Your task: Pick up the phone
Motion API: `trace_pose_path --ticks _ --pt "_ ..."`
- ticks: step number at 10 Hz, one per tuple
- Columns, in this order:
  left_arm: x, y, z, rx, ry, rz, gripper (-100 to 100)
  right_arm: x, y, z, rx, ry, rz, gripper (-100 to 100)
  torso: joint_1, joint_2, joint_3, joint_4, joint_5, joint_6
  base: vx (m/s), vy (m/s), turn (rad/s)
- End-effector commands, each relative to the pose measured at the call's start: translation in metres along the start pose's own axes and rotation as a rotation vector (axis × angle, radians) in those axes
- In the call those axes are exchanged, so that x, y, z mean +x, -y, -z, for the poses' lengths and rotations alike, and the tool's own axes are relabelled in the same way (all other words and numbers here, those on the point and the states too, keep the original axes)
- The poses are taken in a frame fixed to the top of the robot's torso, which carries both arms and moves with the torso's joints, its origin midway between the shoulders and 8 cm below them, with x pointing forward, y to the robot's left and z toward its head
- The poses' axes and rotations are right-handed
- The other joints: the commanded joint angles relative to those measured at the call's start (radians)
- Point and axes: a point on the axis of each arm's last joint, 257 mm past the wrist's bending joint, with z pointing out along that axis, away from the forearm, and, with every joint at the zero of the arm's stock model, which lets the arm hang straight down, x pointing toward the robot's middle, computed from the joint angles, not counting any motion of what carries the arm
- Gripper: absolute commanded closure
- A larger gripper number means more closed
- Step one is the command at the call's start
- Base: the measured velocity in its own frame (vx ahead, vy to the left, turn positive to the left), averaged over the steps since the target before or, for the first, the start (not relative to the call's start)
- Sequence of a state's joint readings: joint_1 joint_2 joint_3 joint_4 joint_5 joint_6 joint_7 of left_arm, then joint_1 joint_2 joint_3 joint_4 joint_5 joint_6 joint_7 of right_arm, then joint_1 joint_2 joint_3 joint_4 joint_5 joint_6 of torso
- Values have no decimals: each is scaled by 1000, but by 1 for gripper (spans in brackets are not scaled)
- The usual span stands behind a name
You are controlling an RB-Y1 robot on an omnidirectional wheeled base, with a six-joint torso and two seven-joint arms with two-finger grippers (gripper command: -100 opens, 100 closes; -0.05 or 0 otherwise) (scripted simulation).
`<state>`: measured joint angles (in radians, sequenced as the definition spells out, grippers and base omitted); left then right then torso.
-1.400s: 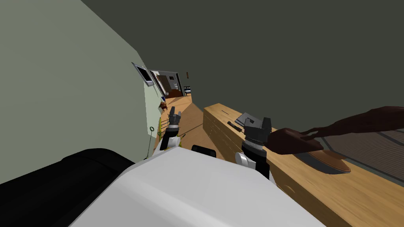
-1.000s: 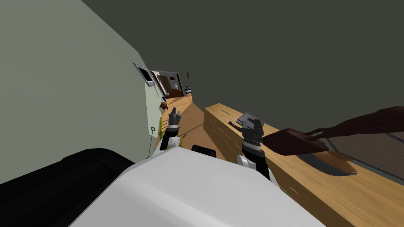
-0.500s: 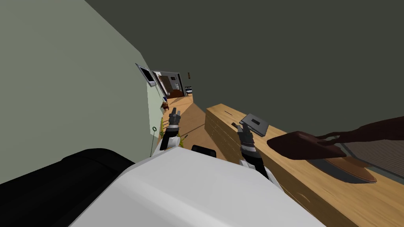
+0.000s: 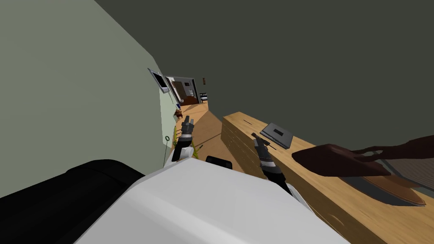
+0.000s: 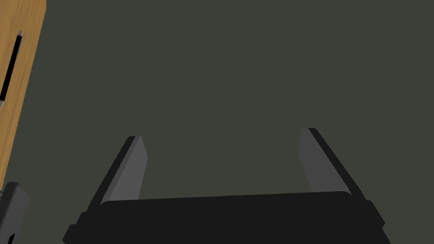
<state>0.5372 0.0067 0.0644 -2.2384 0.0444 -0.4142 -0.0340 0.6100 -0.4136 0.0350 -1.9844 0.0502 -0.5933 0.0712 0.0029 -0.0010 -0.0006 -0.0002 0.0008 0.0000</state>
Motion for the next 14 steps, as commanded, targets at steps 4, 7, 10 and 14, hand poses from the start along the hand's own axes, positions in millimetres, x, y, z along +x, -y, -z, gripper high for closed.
trace_pose_path --ticks 4,7,10,14 --pt "0 0 0 0 0 0 0 16 46 34 104 -155 108 -100 1 0 0 0 0 0 15 63 34" --pt "0 0 0 0 0 0 0 24 90 74 205 -279 193 -100 1 0 0 0 0 0 21 61 44" --pt "0 0 0 0 0 0 0 22 113 99 258 -369 255 -100 -3 1 1 0 -1 0 4 -2 16" --pt "0 0 0 0 0 0 0 14 134 126 306 -481 332 -100 0 2 1 0 0 0 1 19 35"
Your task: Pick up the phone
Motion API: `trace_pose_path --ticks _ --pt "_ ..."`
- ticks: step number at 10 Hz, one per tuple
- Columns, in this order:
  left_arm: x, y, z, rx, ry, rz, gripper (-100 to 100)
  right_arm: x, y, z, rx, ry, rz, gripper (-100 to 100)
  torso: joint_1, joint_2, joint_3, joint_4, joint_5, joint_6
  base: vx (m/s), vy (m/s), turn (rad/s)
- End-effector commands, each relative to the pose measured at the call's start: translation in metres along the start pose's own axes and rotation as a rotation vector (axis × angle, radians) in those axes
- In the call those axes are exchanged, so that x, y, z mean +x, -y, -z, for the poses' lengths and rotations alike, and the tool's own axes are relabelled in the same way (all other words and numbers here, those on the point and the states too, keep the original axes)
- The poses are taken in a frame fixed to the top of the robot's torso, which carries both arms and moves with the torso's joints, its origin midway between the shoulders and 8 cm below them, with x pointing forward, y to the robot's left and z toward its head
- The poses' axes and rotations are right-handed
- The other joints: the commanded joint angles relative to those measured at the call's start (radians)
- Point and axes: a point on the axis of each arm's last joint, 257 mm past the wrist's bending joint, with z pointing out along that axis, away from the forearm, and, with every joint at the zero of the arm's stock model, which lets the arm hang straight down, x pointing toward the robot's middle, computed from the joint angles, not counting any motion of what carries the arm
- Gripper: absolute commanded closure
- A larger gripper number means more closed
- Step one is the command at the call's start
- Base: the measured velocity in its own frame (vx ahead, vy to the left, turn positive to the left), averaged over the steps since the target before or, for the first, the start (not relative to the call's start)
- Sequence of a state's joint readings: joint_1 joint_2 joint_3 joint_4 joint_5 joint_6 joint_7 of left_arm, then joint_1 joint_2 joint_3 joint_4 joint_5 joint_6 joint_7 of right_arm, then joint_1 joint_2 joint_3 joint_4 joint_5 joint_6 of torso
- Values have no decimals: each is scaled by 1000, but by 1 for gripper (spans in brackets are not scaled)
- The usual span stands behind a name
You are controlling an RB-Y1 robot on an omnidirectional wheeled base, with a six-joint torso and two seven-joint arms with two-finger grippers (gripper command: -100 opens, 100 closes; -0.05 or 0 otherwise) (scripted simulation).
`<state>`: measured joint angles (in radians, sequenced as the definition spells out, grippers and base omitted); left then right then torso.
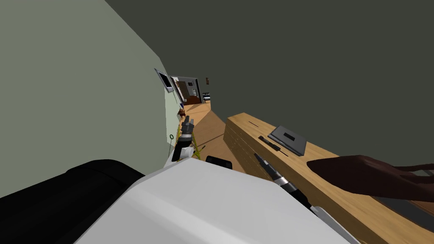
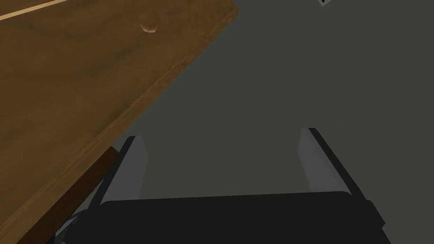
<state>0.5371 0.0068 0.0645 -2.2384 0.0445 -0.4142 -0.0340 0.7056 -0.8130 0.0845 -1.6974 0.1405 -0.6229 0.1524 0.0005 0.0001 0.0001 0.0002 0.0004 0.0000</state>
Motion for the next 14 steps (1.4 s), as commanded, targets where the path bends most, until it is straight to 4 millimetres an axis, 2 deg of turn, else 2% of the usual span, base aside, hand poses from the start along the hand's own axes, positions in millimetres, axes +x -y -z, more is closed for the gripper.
trace_pose_path --ticks 1,2,10,11,14 --pt "0 0 0 0 0 0 0 13 24 17 47 -72 45 -100 0 0 0 0 0 0 23 -3 54" --pt "0 0 0 0 0 0 0 10 29 20 53 -94 67 -100 -1 -1 -1 0 0 0 27 -5 68" --pt "0 0 0 0 0 0 0 10 29 20 53 -94 67 -100 -1 -1 0 0 0 0 5 2 2" --pt "0 0 0 0 0 0 0 -5 26 7 38 -101 86 -100 -1 -1 0 0 0 0 42 -14 124" --pt "0 0 0 0 0 0 0 -20 25 -1 33 -130 121 -100 0 -7 -4 -2 0 0 101 6 58"
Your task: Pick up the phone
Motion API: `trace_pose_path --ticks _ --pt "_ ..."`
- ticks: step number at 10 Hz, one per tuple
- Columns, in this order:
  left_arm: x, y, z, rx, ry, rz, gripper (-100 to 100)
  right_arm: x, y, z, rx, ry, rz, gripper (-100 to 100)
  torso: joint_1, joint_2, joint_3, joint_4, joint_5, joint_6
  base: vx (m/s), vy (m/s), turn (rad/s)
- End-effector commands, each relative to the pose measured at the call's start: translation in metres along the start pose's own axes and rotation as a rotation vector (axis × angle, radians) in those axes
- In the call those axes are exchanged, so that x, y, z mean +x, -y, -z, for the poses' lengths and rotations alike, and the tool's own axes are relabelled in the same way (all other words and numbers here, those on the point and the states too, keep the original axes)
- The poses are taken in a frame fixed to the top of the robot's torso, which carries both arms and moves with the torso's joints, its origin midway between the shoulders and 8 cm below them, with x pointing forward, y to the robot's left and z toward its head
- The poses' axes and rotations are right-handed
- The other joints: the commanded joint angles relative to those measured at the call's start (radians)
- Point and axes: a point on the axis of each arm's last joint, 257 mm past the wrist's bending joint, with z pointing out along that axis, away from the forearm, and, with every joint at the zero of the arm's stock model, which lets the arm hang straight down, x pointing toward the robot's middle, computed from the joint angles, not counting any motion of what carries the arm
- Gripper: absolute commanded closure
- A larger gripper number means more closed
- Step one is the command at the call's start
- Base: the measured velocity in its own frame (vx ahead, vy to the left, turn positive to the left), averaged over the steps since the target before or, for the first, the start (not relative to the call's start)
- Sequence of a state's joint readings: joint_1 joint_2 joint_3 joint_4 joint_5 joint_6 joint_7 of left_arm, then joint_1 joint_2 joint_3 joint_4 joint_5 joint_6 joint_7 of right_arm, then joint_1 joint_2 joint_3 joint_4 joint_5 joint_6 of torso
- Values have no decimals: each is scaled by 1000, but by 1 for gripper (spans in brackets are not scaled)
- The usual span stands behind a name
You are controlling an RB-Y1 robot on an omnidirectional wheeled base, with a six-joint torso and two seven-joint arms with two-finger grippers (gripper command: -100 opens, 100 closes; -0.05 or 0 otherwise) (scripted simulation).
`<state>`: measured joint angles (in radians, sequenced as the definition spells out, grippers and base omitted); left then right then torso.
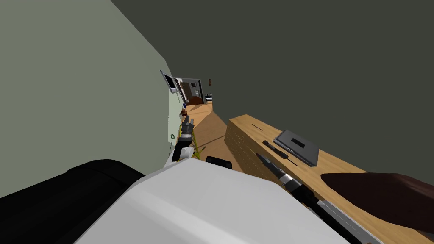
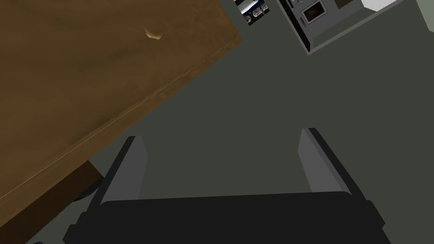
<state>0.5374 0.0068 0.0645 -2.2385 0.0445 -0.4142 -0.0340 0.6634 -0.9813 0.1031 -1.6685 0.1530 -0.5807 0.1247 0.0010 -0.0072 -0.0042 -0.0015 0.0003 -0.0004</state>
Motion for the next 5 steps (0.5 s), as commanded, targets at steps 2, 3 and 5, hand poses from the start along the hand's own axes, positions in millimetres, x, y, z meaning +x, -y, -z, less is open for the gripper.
trace_pose_path --ticks 2,3,5 --pt "0 0 0 0 0 0 0 -13 4 -1 4 -43 44 -100 0 0 0 0 0 0 101 10 50" --pt "0 0 0 0 0 0 0 -16 6 0 8 -64 63 -100 0 0 0 0 0 0 126 15 42" --pt "0 0 0 0 0 0 0 -19 9 3 13 -93 90 -100 1 -2 -1 -1 0 0 112 19 23"
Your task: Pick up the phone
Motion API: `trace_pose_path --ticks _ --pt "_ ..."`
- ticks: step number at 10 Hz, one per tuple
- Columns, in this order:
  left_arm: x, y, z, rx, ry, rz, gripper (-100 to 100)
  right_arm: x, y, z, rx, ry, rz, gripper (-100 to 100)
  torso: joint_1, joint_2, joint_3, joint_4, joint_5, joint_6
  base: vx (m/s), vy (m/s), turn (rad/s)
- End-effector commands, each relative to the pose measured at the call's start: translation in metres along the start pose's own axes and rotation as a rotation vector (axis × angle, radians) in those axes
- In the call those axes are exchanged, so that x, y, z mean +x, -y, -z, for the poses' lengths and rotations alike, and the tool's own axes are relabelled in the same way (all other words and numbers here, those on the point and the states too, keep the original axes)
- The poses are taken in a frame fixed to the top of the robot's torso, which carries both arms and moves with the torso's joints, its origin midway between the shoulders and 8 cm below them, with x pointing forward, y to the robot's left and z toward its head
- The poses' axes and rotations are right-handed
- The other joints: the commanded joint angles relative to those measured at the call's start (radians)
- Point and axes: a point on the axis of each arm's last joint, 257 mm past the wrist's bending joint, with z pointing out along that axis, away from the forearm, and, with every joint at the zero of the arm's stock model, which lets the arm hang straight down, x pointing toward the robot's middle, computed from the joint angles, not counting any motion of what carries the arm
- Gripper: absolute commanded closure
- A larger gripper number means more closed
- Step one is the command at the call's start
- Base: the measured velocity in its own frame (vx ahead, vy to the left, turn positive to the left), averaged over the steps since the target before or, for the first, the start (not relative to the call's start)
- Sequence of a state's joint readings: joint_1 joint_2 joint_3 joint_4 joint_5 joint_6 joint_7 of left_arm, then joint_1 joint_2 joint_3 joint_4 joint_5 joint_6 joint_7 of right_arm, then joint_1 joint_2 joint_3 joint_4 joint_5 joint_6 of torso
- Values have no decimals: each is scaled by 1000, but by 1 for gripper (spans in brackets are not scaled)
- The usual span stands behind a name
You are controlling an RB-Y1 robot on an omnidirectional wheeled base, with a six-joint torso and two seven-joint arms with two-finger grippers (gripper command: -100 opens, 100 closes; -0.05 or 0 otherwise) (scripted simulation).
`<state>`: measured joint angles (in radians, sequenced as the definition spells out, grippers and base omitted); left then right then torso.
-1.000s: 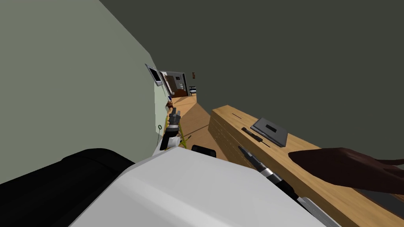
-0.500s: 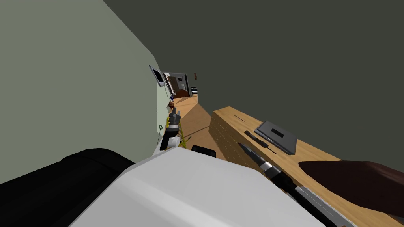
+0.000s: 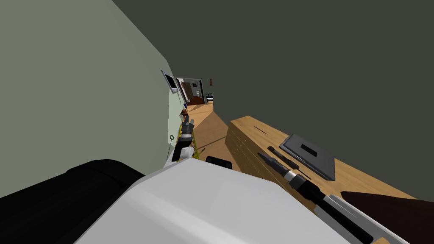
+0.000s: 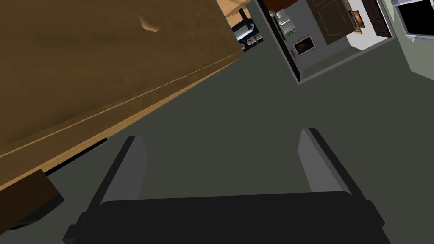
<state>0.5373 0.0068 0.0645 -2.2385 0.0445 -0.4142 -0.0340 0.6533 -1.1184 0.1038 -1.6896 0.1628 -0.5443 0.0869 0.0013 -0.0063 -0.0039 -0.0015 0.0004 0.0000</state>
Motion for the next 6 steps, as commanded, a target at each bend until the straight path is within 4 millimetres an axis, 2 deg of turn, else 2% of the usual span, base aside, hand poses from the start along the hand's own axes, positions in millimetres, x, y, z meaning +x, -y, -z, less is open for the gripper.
trace_pose_path --ticks 1,3,6 --pt "0 0 0 0 0 0 0 -3 4 4 7 -37 32 -100 0 0 0 0 0 0 68 23 13" --pt "0 0 0 0 0 0 0 -4 8 8 14 -73 61 -100 0 0 0 0 0 0 96 12 33" --pt "0 0 0 0 0 0 0 -3 17 18 32 -146 116 -100 0 3 2 1 0 0 58 15 17"
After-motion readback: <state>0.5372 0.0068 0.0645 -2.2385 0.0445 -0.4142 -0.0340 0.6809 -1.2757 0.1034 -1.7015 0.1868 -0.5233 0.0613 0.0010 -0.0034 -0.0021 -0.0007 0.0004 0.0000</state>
